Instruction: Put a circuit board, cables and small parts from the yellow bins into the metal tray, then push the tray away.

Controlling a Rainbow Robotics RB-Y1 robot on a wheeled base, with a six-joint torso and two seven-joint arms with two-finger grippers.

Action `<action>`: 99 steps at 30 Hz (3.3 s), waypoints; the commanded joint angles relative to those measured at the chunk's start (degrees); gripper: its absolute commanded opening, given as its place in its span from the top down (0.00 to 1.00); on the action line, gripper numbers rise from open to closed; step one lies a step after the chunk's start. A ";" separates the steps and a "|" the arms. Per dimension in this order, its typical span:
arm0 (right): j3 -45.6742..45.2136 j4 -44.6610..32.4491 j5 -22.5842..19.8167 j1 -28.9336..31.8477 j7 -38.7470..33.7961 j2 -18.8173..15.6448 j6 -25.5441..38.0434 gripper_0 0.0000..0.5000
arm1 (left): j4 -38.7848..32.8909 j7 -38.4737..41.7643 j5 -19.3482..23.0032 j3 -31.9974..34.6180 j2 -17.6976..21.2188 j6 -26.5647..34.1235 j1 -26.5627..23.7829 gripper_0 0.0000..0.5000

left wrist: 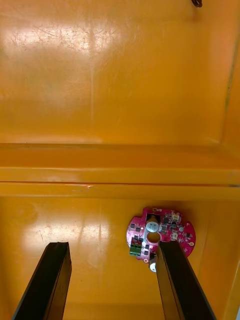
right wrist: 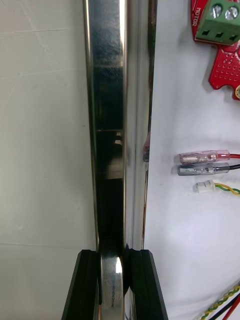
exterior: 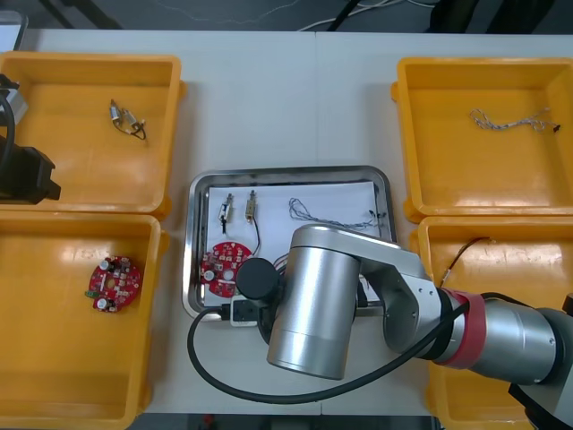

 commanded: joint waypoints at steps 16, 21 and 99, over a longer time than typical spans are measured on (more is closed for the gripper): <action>-4.08 4.91 -2.66 -5.98 0.81 -1.27 -3.19 0.97 | -1.71 -2.88 -0.17 0.74 0.97 0.35 0.93 0.00; -4.96 7.46 -2.31 -7.21 1.25 -1.27 -4.68 0.97 | -1.71 -2.88 -0.17 0.74 0.97 0.35 0.93 0.00; -5.92 31.46 -4.42 -23.12 15.31 -5.57 -27.97 1.00 | -1.71 -2.88 -0.17 0.74 0.97 0.35 0.93 0.00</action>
